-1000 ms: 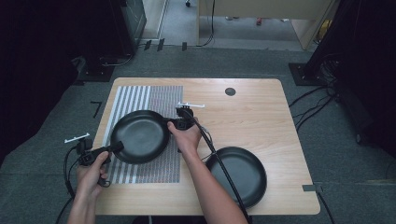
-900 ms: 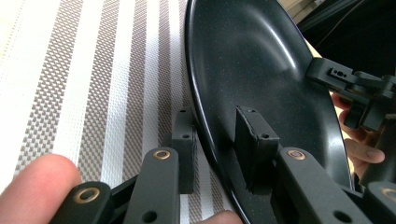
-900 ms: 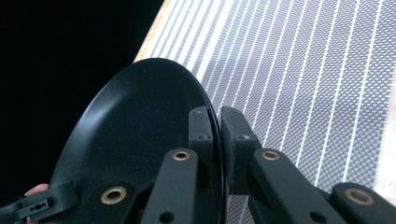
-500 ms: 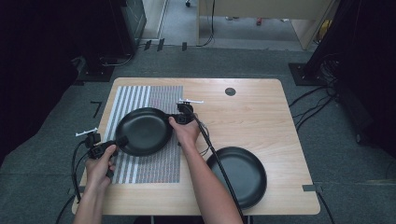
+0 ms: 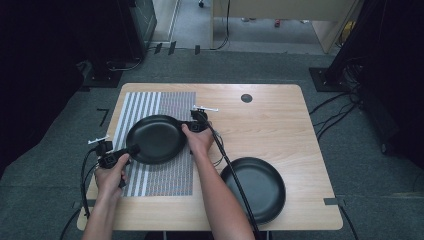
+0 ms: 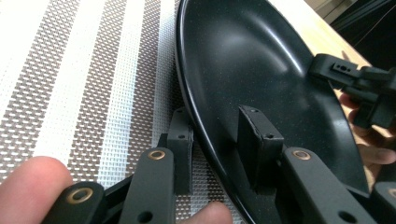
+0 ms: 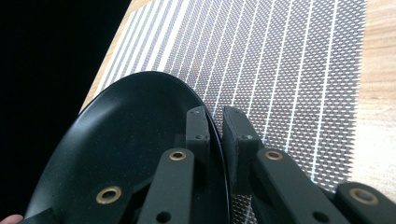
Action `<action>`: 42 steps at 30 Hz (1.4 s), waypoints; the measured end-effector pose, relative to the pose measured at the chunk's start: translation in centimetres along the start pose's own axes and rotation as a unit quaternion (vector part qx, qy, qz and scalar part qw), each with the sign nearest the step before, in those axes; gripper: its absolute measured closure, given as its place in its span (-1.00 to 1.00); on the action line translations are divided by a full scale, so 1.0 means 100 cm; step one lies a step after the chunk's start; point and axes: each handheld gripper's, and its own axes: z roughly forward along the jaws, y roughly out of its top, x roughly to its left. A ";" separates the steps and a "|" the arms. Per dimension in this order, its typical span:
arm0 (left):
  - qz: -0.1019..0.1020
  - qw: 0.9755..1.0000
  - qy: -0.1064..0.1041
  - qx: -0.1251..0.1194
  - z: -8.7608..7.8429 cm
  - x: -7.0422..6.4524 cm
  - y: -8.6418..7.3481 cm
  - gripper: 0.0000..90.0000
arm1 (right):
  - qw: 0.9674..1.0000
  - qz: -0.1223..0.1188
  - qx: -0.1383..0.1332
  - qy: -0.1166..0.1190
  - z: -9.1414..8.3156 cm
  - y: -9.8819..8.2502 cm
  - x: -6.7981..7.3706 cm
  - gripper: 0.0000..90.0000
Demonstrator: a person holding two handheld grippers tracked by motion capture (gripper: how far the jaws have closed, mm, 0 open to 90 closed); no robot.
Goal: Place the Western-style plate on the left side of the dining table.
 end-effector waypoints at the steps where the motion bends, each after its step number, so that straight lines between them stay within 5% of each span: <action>1: 0.005 1.000 0.002 -0.002 0.000 -0.001 -0.001 0.46 | 1.000 -0.003 -0.001 -0.002 0.000 0.000 0.001 0.82; 7: 0.070 0.997 0.039 -0.008 -0.002 -0.008 -0.004 0.34 | 0.998 -0.055 -0.009 -0.033 -0.001 -0.004 0.010 0.74; 9: 0.110 0.991 0.075 -0.011 -0.003 -0.013 -0.004 0.28 | 0.995 -0.081 -0.011 -0.053 -0.003 -0.004 0.016 0.60; 12: 0.153 0.983 0.091 -0.054 -0.008 -0.018 -0.005 0.11 | 0.994 -0.093 -0.024 -0.055 -0.010 0.001 0.021 0.32; 14: 0.154 0.983 0.075 -0.065 -0.011 -0.021 -0.004 -0.03 | 0.994 -0.095 -0.029 -0.046 -0.016 0.004 0.021 0.20; 17: 0.165 0.981 0.084 -0.064 -0.014 -0.028 -0.005 -0.21 | 0.993 -0.103 -0.037 -0.041 -0.025 0.007 0.022 0.06; 20: 0.150 0.985 0.071 -0.051 -0.017 -0.034 -0.005 -0.38 | 0.992 -0.105 -0.035 -0.053 -0.035 0.008 0.021 -0.07; 27: 0.151 0.985 0.074 -0.038 -0.026 -0.045 -0.008 -0.63 | 0.987 -0.141 -0.020 -0.068 -0.061 0.004 0.028 -0.30; 36: 0.166 0.984 0.064 -0.032 -0.039 -0.054 -0.018 -0.82 | 0.982 -0.173 -0.027 -0.071 -0.100 -0.005 0.029 -0.34; 38: 0.170 0.984 0.044 -0.030 -0.043 -0.056 -0.020 -0.96 | 0.983 -0.165 -0.031 -0.068 -0.111 -0.006 0.026 -0.35; 42: 0.174 0.983 0.045 -0.033 -0.048 -0.060 -0.024 -0.97 | 0.983 -0.167 -0.037 -0.063 -0.129 -0.010 0.020 -0.38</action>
